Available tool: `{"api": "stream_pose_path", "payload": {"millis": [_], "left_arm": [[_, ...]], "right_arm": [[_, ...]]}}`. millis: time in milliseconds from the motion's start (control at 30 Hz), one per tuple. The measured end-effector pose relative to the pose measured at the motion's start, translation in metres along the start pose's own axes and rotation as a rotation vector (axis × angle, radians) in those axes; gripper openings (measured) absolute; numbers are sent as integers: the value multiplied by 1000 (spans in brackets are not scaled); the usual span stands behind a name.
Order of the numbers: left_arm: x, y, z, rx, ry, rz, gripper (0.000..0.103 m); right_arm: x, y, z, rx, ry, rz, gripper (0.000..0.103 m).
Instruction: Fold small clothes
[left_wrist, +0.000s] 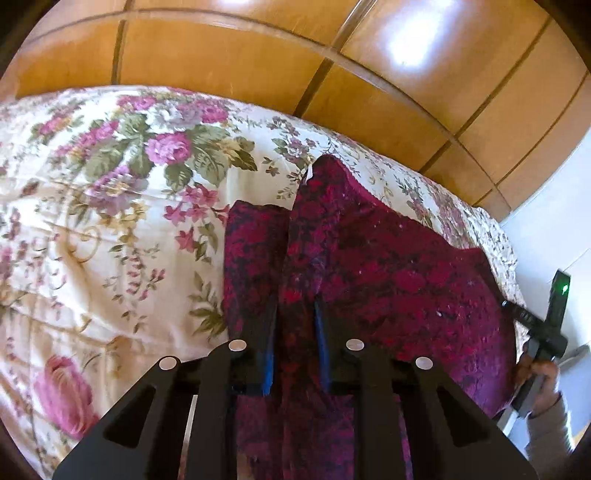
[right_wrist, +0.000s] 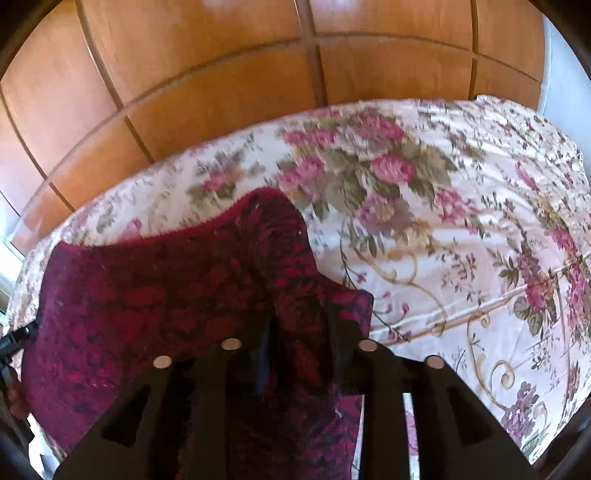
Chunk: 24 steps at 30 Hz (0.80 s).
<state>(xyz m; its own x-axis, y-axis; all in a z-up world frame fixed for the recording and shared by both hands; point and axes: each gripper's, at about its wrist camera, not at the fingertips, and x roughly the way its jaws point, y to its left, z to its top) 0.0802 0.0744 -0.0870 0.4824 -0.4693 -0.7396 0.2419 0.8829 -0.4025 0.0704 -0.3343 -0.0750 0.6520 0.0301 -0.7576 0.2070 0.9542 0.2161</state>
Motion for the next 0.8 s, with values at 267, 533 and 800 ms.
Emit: {"api": "stream_pose_path", "payload": {"millis": [267,533,800], "left_arm": [[-28,-26,5,94,-71,119,16],[11,-35,56,66,-25,107,49],[29,-25,65,31,-53,137,11]], "right_arm": [[-39,38,14,-65,-145,-36,77],[-18,99,16,-177,-100,22,82],[2,119,3,-196,-51,63,84]]}}
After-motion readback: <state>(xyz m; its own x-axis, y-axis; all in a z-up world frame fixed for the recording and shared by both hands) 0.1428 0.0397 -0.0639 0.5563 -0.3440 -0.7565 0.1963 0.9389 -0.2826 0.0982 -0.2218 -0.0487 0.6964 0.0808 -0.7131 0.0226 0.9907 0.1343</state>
